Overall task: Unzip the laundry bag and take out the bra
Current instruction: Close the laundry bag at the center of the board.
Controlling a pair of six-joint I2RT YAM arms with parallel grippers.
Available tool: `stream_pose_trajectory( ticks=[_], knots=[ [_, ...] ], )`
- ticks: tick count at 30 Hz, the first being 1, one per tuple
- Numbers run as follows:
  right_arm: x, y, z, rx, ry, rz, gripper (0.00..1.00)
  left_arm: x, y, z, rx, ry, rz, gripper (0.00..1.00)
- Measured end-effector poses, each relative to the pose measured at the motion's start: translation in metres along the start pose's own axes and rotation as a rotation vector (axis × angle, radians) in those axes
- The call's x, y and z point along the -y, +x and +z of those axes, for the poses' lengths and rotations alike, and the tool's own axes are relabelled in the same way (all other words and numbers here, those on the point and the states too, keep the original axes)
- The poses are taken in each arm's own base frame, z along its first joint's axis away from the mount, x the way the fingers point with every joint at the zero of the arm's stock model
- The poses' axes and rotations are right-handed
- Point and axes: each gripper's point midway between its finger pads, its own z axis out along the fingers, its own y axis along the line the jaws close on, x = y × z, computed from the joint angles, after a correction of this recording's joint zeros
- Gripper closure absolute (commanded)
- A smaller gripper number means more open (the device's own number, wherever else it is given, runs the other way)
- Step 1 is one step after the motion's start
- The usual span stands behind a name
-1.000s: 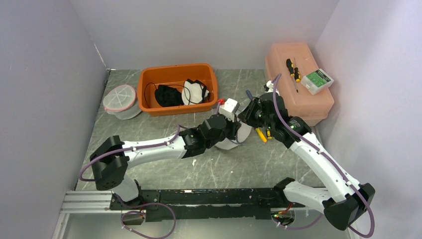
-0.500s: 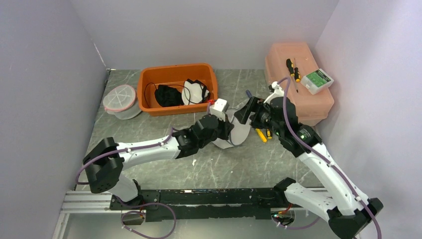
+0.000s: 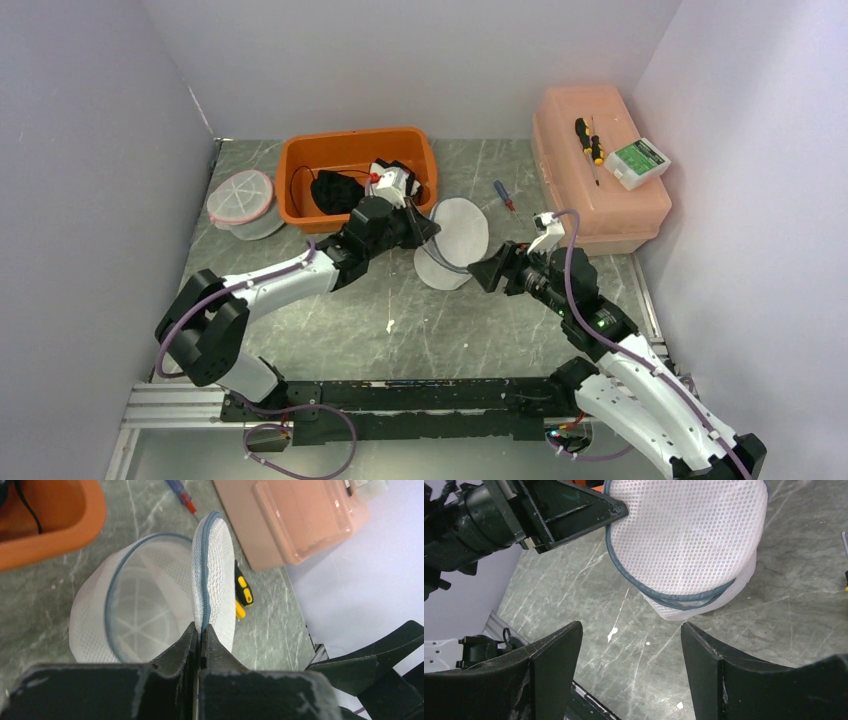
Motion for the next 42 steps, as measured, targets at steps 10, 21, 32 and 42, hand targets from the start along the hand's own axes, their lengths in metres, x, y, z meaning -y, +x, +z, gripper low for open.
stream_pose_trajectory(
  ticks=[10, 21, 32, 42],
  knots=[
    [0.023, 0.023, 0.016, 0.033, 0.041, 0.122, 0.25, -0.045, 0.052, 0.001, -0.114, -0.103, -0.149, 0.97],
    [0.061, 0.040, 0.046, 0.035, 0.136, 0.293, 0.30, -0.072, 0.076, -0.009, -0.135, -0.182, -0.211, 0.97],
    [0.086, 0.081, 0.076, -0.112, 0.122, 0.405, 0.41, -0.084, 0.080, -0.018, -0.115, -0.222, -0.216, 0.97],
    [0.098, 0.112, 0.089, -0.230, 0.151, 0.442, 0.51, -0.088, 0.082, -0.019, -0.112, -0.237, -0.214, 0.97]
  ],
)
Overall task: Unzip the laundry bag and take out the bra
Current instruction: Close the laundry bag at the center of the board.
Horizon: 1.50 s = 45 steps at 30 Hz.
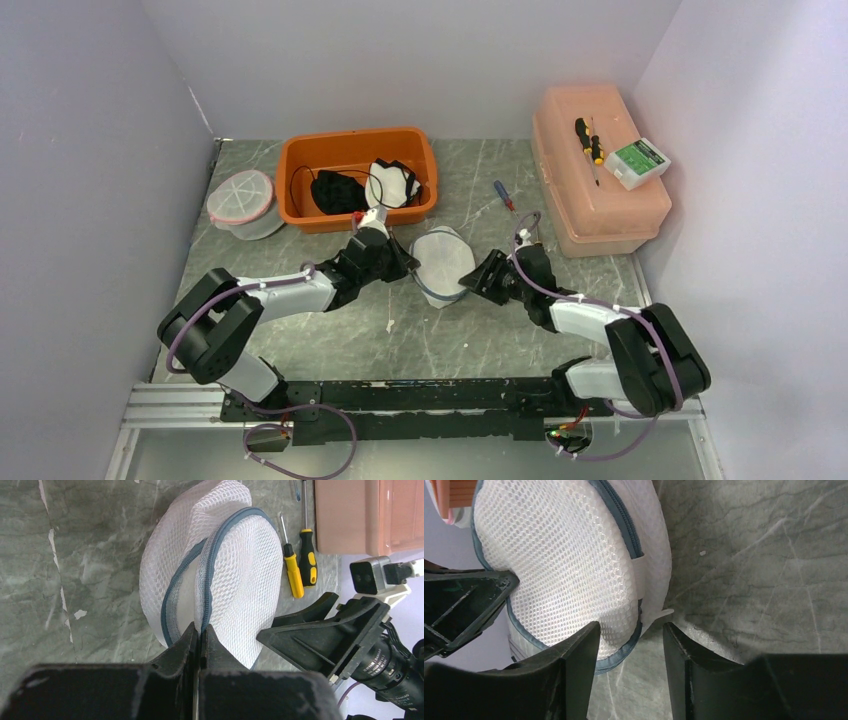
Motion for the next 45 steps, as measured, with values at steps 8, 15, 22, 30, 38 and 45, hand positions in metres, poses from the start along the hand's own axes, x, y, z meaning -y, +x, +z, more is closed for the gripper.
stream_pose_trajectory(
  ticks=[8, 15, 22, 30, 38, 45],
  knots=[
    [-0.005, 0.003, 0.005, -0.029, -0.030, 0.007, 0.91, -0.002, -0.001, 0.000, 0.005, -0.009, 0.001, 0.97],
    [-0.017, -0.008, -0.002, -0.008, -0.038, -0.065, 1.00, -0.014, 0.003, 0.000, -0.006, -0.060, 0.003, 0.82],
    [0.002, -0.004, -0.012, -0.028, 0.062, -0.145, 1.00, -0.029, 0.007, -0.012, -0.028, -0.130, 0.037, 0.22],
    [0.014, 0.006, -0.025, -0.073, 0.113, -0.198, 1.00, -0.007, -0.017, -0.039, 0.030, -0.060, 0.104, 0.11],
    [0.023, 0.013, -0.030, -0.105, 0.145, -0.206, 1.00, -0.015, 0.004, 0.000, -0.142, -0.034, 0.184, 0.11],
    [0.021, 0.014, -0.032, -0.121, 0.143, -0.213, 1.00, -0.017, 0.025, 0.022, -0.250, 0.007, 0.226, 0.21]
  ],
)
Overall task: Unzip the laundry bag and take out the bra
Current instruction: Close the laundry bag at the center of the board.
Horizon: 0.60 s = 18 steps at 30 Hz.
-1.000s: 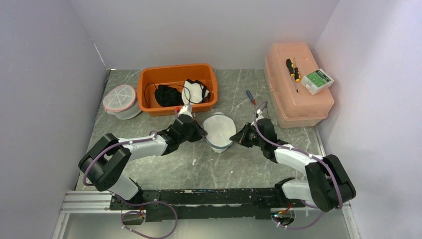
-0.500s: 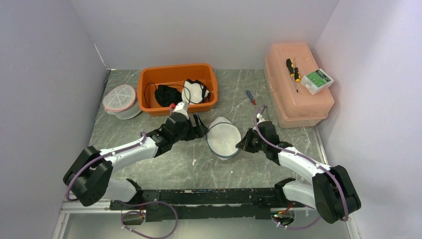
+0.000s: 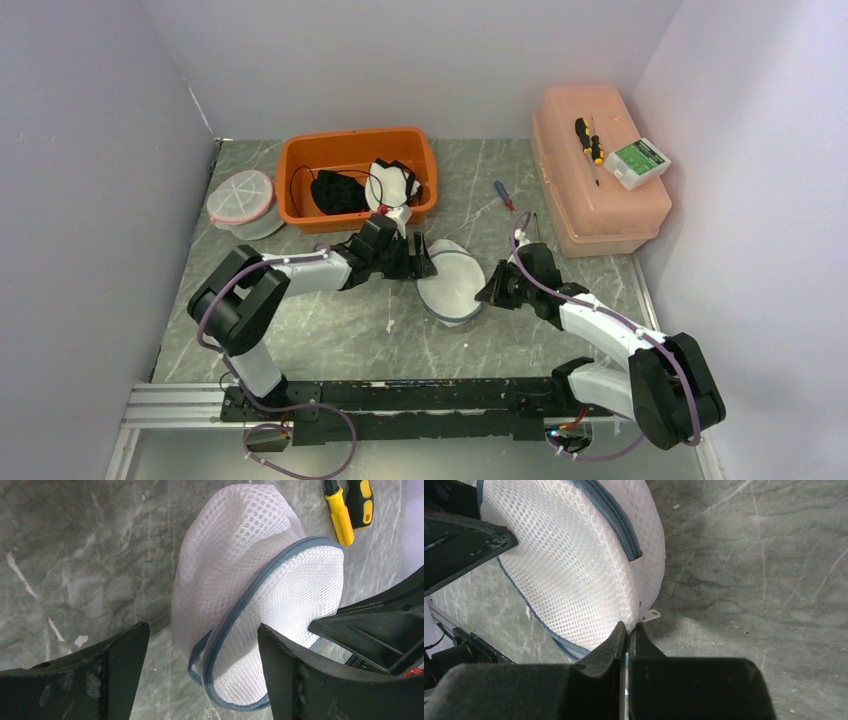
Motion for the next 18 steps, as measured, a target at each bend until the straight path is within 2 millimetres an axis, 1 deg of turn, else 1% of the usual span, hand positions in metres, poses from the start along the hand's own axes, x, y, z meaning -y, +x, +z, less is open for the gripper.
stream_pose_trajectory(
  ticks=[2, 6, 9, 12, 15, 18],
  knots=[
    [-0.002, 0.000, -0.001, -0.004, -0.005, -0.003, 1.00, 0.000, 0.001, 0.003, -0.009, 0.005, 0.003, 0.33],
    [-0.004, -0.001, -0.002, -0.013, -0.011, -0.003, 1.00, -0.004, 0.006, 0.008, -0.024, 0.004, 0.020, 0.67],
    [-0.008, -0.002, -0.004, -0.022, -0.024, -0.004, 1.00, -0.001, 0.005, 0.009, -0.017, 0.018, 0.019, 0.85],
    [-0.013, -0.006, -0.006, -0.023, -0.031, -0.011, 1.00, 0.002, 0.007, 0.009, -0.007, 0.042, 0.011, 0.96],
    [-0.019, -0.011, -0.010, -0.023, -0.034, -0.016, 1.00, 0.000, 0.014, 0.004, -0.011, 0.051, -0.019, 0.97],
    [-0.026, -0.017, -0.016, -0.025, -0.035, -0.022, 1.00, 0.009, 0.013, -0.009, 0.007, 0.069, -0.038, 0.97]
  ],
)
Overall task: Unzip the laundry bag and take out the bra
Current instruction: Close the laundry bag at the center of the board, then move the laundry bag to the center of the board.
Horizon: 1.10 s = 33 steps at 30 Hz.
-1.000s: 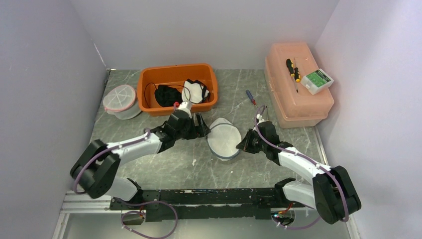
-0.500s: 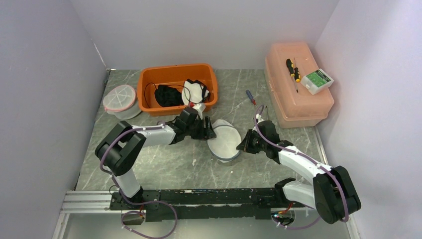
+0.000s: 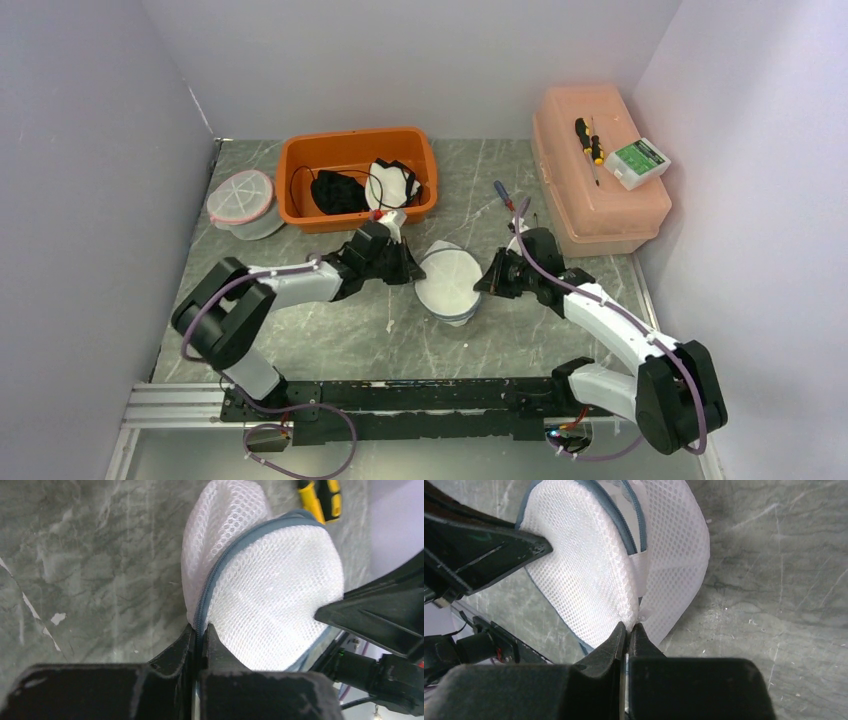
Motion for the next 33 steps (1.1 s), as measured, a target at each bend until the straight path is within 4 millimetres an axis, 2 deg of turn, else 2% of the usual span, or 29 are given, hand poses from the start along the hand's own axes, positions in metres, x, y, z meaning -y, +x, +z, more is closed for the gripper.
stream_pose_trajectory(
  ticks=[6, 10, 14, 22, 24, 26, 28, 30, 33],
  knots=[
    [-0.019, -0.020, -0.017, 0.028, -0.012, -0.022, 1.00, 0.037, -0.022, -0.034, 0.079, -0.002, 0.008, 0.97],
    [-0.017, -0.020, -0.018, 0.025, -0.001, -0.005, 1.00, 0.055, -0.028, -0.047, 0.097, -0.024, 0.014, 0.97],
    [-0.009, -0.014, -0.008, 0.008, 0.016, 0.031, 1.00, 0.040, -0.021, -0.042, 0.085, -0.094, -0.004, 0.98],
    [0.016, -0.003, 0.024, -0.028, 0.084, 0.090, 1.00, -0.002, -0.004, -0.003, 0.023, -0.234, 0.002, 0.96],
    [0.021, -0.003, 0.029, -0.029, 0.100, 0.094, 1.00, -0.008, -0.005, 0.005, 0.019, -0.254, 0.013, 0.87],
    [0.026, -0.004, 0.034, -0.026, 0.116, 0.096, 0.94, -0.011, -0.007, 0.009, 0.018, -0.267, 0.022, 0.63],
    [0.029, -0.005, 0.036, -0.022, 0.131, 0.097, 0.86, -0.015, -0.008, 0.013, 0.018, -0.279, 0.032, 0.45],
    [0.031, -0.006, 0.037, -0.015, 0.140, 0.095, 0.79, -0.017, -0.007, 0.013, 0.015, -0.286, 0.037, 0.34],
    [0.037, -0.011, 0.038, 0.011, 0.168, 0.092, 0.65, -0.020, -0.007, 0.012, 0.013, -0.300, 0.041, 0.27]
  ],
)
